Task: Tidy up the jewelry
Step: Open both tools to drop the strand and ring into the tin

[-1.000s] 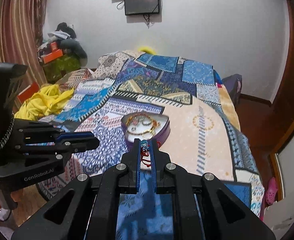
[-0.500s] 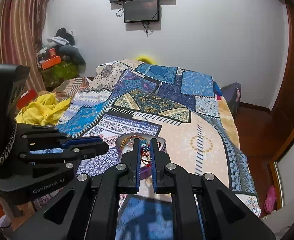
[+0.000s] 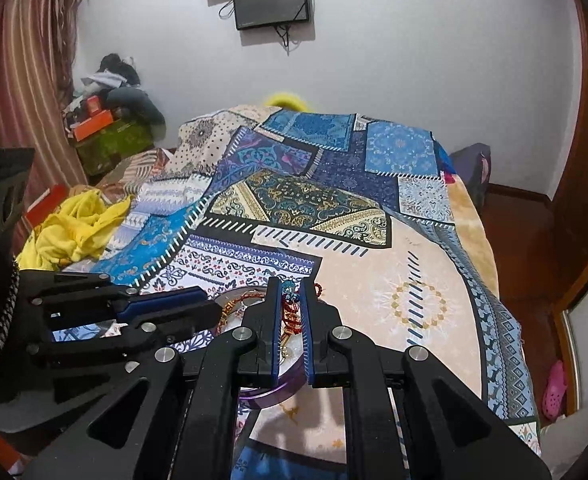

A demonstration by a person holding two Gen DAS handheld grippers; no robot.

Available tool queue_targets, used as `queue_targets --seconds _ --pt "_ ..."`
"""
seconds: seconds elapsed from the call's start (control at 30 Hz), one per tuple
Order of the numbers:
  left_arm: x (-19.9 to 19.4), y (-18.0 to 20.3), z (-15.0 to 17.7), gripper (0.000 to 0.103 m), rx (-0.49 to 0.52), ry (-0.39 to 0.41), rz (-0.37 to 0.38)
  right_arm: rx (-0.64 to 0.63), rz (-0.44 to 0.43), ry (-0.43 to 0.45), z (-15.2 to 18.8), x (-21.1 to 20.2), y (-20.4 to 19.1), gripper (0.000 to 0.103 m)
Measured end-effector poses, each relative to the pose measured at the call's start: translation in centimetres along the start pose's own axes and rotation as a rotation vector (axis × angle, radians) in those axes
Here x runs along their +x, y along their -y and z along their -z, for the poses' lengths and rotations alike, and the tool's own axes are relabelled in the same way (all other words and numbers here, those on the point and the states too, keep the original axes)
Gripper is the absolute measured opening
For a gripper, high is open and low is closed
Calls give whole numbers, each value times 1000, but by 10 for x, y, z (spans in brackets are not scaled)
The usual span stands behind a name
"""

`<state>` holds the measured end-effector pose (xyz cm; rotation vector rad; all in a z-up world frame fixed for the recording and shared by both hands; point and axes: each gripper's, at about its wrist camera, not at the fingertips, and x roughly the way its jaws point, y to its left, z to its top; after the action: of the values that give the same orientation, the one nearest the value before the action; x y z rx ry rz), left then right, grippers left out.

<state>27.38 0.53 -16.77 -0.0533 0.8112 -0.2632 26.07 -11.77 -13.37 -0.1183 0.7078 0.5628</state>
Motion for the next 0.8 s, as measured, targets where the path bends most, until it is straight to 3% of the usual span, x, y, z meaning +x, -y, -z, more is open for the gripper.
queue_targets --seconds 0.5,0.8 --pt "13 -2 6 9 -8 -53 32 51 -66 -126 4 16 9 8" --pt "-15 -2 5 10 -10 -14 5 57 -58 -67 -4 -14 7 16"
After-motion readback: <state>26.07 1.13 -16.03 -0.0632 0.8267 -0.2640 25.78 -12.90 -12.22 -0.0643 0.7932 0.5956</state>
